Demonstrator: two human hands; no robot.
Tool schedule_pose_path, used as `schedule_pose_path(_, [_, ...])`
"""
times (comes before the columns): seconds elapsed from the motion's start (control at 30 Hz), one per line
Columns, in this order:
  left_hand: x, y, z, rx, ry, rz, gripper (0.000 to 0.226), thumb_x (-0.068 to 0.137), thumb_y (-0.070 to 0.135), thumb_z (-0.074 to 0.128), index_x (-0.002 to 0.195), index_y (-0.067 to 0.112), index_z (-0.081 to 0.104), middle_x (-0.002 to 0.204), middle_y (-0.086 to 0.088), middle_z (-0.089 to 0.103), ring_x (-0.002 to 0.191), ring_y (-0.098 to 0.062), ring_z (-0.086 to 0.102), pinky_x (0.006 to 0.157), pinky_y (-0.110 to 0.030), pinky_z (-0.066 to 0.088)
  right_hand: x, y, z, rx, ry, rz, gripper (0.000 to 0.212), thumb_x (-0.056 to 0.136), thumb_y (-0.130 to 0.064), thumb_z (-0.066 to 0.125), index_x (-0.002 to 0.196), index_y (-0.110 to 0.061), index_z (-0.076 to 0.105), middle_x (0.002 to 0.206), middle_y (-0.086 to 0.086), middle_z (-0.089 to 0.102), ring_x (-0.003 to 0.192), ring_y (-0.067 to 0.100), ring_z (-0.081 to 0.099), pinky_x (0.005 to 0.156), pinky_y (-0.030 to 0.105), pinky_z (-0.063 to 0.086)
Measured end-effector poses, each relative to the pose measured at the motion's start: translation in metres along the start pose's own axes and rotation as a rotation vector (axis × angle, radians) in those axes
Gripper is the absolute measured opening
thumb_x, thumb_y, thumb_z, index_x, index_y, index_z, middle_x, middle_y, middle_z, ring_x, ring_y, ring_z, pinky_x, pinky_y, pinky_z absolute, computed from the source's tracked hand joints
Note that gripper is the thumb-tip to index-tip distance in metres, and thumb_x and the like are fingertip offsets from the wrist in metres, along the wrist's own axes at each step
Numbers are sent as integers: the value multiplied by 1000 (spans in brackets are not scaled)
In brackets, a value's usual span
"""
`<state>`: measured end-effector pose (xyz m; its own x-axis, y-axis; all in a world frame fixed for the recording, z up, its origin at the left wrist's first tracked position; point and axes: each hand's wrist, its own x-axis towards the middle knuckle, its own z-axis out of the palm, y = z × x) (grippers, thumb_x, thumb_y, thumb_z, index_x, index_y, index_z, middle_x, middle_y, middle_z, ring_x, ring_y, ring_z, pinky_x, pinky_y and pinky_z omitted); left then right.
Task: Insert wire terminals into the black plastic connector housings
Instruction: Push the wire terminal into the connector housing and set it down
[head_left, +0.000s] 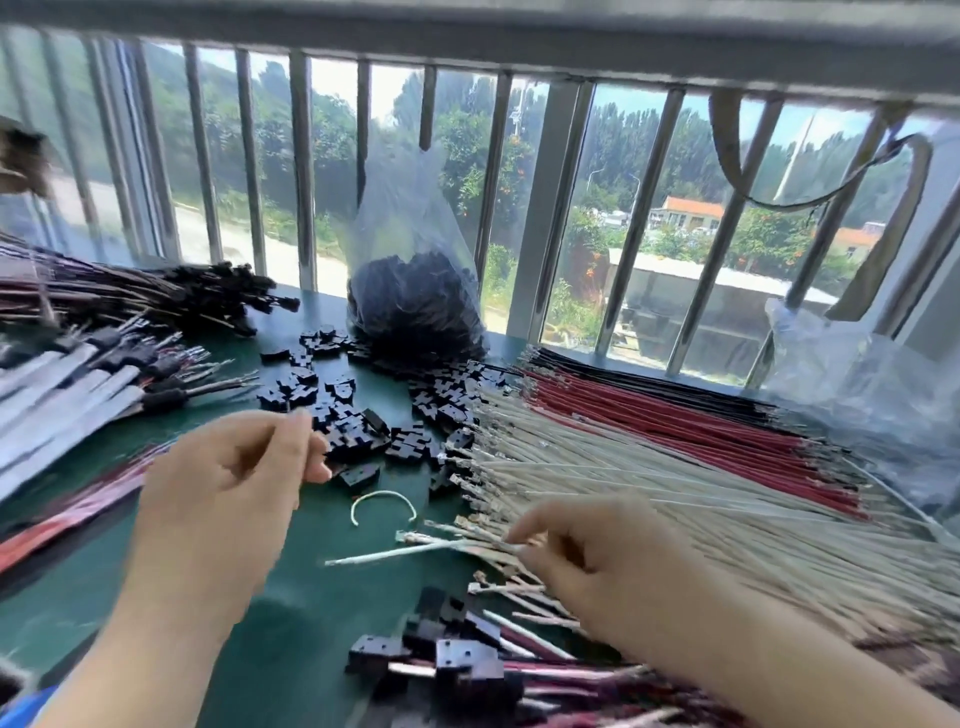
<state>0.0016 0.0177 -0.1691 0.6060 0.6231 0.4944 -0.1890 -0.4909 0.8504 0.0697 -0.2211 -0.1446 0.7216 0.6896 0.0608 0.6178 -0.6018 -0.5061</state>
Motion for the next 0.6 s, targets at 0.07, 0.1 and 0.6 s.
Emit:
schedule_pose_path(0.07, [16, -6, -2, 524, -264, 8, 18, 87, 35, 57, 71, 35, 65, 68, 21, 67, 59, 2, 56, 57, -26, 44, 14, -11, 11, -298, 19, -133, 17, 93, -37, 53, 106, -37, 63, 90, -17, 63, 76, -1, 58, 71, 26, 55])
schedule_pose_path(0.1, [23, -7, 0, 686, -399, -4, 15, 90, 29, 55, 83, 39, 66, 83, 21, 68, 75, -1, 59, 68, -29, 48, 21, -17, 16, -394, 5, -190, 19, 94, -37, 52, 108, -35, 64, 95, -17, 60, 82, 5, 59, 72, 29, 54])
schedule_pose_path(0.6, [39, -33, 28, 1021, -518, 344, 38, 91, 45, 48, 129, 41, 49, 122, 15, 58, 116, -15, 47, 99, -30, 39, 26, -26, 34, -601, 165, -161, 29, 78, 5, 53, 79, -18, 35, 79, 1, 40, 68, 20, 41, 56, 29, 35])
